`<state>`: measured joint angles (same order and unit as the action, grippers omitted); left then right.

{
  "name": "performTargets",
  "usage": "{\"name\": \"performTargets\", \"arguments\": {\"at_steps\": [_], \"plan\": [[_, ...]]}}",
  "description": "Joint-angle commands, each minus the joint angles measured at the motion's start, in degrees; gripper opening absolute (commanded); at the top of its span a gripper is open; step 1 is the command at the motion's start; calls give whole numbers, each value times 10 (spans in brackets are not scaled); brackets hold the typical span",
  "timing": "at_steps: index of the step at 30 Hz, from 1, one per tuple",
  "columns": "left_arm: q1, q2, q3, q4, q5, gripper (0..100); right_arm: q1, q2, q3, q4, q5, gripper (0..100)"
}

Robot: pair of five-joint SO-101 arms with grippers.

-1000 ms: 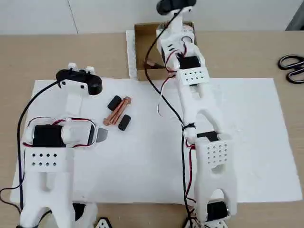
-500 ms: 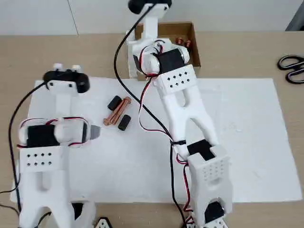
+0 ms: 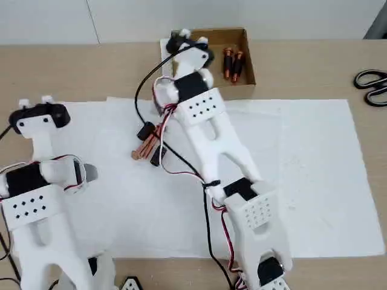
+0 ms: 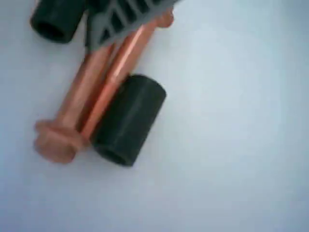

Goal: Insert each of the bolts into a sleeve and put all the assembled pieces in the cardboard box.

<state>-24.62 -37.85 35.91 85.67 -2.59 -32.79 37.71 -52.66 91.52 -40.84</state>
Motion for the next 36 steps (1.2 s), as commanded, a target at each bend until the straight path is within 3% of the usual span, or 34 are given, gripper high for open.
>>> {"name": "performTargets", "arguments": {"at_steps": [1, 10, 15, 36], "plan": [[-1, -11, 1, -11, 1, 247, -13, 7, -25, 15, -5, 140], [-1, -11, 1, -11, 2, 247, -29, 36, -25, 33, -13, 140], [0, -11, 1, -11, 3, 247, -57, 36, -24, 33, -69, 139], [0, -10, 2, -19, 3, 247, -75, 107, -24, 37, -69, 139]]}}
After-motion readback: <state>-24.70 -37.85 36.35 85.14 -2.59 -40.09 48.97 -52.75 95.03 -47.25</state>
